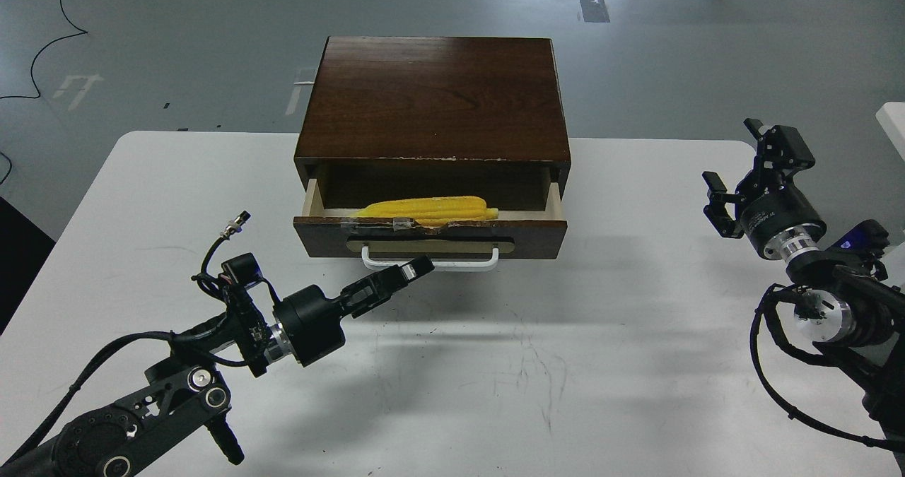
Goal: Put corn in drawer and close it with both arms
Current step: 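Push the drawer front with the left gripper toward the box until shut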
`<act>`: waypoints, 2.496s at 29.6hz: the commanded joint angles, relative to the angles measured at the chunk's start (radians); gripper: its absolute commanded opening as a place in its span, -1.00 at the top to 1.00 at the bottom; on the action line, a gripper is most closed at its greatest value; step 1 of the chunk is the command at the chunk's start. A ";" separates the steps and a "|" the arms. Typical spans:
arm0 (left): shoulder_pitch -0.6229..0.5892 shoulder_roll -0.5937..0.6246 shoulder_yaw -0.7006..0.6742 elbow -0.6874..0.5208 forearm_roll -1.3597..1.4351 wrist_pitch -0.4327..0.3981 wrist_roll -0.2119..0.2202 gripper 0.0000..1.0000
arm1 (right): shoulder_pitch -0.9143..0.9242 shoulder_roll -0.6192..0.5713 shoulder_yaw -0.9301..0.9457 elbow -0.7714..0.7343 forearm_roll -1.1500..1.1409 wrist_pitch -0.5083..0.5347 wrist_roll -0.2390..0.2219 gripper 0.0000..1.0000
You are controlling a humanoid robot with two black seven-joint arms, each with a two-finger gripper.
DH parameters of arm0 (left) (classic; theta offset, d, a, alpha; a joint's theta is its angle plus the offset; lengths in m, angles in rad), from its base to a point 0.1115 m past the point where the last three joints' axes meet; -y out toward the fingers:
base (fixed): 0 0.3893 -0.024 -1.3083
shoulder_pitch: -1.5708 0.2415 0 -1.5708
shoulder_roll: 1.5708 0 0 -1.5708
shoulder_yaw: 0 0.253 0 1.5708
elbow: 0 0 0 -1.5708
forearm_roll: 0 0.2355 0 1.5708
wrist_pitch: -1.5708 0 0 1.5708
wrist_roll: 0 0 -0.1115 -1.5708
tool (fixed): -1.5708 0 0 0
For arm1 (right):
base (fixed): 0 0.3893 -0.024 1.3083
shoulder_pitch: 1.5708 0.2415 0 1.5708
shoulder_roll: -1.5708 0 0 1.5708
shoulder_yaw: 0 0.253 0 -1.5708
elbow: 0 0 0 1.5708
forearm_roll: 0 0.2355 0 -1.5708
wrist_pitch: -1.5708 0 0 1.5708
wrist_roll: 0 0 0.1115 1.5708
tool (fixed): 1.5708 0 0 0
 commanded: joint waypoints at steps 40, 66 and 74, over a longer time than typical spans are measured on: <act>0.005 0.025 -0.004 0.001 0.003 -0.052 -0.001 1.00 | -0.023 -0.002 0.001 0.000 0.000 0.000 0.000 -1.00; -0.073 0.014 -0.015 0.105 -0.006 -0.037 -0.001 1.00 | -0.023 -0.002 0.004 0.000 0.000 -0.002 0.000 -1.00; -0.108 0.013 -0.014 0.170 -0.013 0.002 -0.001 1.00 | -0.023 -0.002 0.004 0.000 0.000 -0.003 0.000 -1.00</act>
